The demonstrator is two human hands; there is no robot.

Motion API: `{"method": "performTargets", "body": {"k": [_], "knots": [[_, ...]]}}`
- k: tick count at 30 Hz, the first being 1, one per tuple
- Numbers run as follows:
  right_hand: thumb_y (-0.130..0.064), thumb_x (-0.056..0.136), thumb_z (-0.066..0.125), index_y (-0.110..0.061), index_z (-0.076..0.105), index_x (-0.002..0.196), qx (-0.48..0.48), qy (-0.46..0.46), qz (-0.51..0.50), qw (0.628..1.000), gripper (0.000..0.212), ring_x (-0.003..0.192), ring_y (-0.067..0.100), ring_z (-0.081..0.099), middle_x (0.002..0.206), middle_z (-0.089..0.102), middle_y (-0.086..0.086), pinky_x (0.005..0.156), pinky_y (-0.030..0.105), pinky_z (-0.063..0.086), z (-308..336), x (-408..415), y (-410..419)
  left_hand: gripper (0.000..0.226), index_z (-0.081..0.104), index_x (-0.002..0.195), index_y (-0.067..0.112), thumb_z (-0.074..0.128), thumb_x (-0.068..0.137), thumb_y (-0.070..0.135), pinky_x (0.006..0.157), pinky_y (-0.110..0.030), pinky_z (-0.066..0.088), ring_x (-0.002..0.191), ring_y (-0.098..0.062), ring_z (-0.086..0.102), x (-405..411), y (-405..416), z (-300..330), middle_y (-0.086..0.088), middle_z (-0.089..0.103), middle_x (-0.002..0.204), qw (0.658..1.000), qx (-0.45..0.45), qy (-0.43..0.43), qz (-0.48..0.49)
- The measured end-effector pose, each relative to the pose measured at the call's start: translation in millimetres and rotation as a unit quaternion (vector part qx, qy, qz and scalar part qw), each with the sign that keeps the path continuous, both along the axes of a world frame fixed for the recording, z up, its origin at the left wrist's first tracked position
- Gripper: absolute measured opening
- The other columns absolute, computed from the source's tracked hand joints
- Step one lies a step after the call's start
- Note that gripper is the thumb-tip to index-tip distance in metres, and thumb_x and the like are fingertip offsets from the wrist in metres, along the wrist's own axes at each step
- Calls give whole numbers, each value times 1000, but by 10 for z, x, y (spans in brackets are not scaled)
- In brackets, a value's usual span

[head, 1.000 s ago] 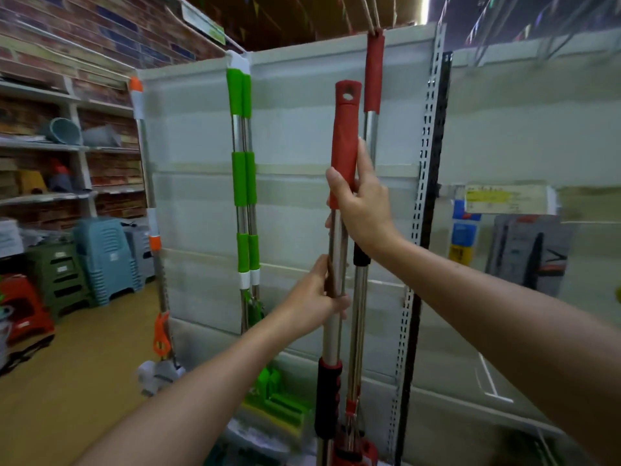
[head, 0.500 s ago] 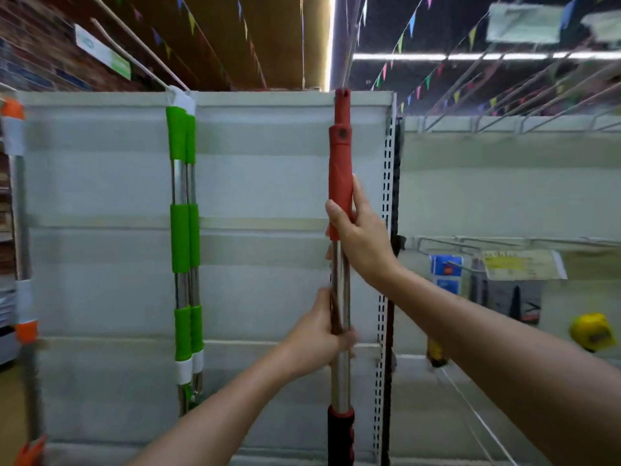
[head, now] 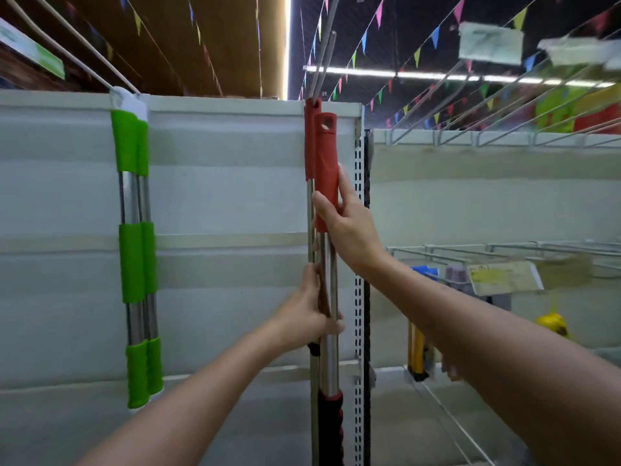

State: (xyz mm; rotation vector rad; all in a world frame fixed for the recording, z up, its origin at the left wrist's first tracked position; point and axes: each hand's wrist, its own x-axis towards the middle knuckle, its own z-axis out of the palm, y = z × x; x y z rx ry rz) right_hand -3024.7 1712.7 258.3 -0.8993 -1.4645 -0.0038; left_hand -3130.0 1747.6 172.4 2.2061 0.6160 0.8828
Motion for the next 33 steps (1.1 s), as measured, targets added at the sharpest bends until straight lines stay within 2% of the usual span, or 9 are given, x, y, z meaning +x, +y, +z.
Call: {"method": "performTargets", "body": {"k": [5, 8, 11, 17, 19, 22, 26, 29, 33], "knots": [[-23, 98, 49, -24, 17, 151, 5, -13, 0, 1000, 62, 55, -5, 55, 84, 58, -5, 61, 23, 53, 109, 10, 53, 64, 22, 115, 32, 69, 80, 6, 64, -44, 60, 79, -28, 64, 17, 68, 208, -16, 58, 90, 1000, -2, -16, 14], [-23, 97, 50, -23, 21, 149, -6, 3, 25, 1000, 59, 60, 7, 57, 76, 55, -4, 64, 36, 54, 163, 4, 142, 65, 19, 115, 35, 68, 83, 8, 59, -32, 58, 90, -30, 65, 8, 101, 328, -20, 56, 104, 1000, -19, -3, 22], [-20, 97, 49, -23, 19, 150, -23, 29, 49, 998, 60, 63, 16, 56, 73, 53, 1, 68, 44, 56, 231, 4, 210, 63, 21, 117, 29, 66, 83, 2, 55, -30, 56, 86, -25, 63, 53, 126, 402, -17, 55, 104, 999, -28, -14, 29], [-17, 98, 48, -24, 22, 149, -11, 35, 71, 997, 58, 61, 9, 55, 78, 53, 4, 62, 27, 50, 350, 71, 141, 72, 22, 117, 33, 69, 77, -5, 50, -32, 56, 86, -24, 65, 137, 78, 559, -11, 58, 103, 998, -29, -26, 45], [-16, 98, 48, -23, 25, 148, 6, 37, 74, 997, 56, 62, 10, 56, 79, 53, 5, 61, 27, 51, 363, 85, 111, 80, 20, 124, 33, 71, 76, -5, 52, -35, 58, 85, -25, 65, 161, 9, 605, -11, 58, 102, 998, -14, -20, 52], [-21, 97, 49, -23, 29, 146, 54, 63, 31, 996, 53, 62, 12, 57, 78, 56, 4, 60, 36, 51, 372, 83, 118, 108, -2, 138, 41, 72, 75, -4, 50, -34, 58, 79, -26, 66, 208, -110, 678, -12, 61, 101, 997, 25, -2, 68], [-35, 94, 48, -23, 37, 141, 101, 78, -22, 992, 49, 69, 20, 61, 81, 61, 0, 71, 48, 55, 392, 39, 90, 133, -29, 135, 51, 75, 71, -3, 57, -41, 60, 81, -30, 68, 221, -222, 760, -18, 59, 115, 995, 59, 7, 83], [-31, 98, 48, -22, 36, 144, 114, 74, -37, 990, 49, 73, 12, 61, 89, 62, -6, 76, 37, 55, 435, 11, 43, 139, -36, 132, 51, 78, 71, 0, 63, -46, 60, 83, -30, 68, 190, -262, 811, -17, 61, 112, 993, 76, 15, 91], [-29, 98, 49, -21, 37, 143, 124, 64, -19, 990, 47, 73, 7, 61, 90, 62, -8, 69, 21, 53, 479, -31, -14, 138, -33, 133, 53, 77, 71, -3, 59, -47, 60, 76, -27, 70, 131, -318, 858, -13, 65, 100, 994, 71, 4, 86]]}}
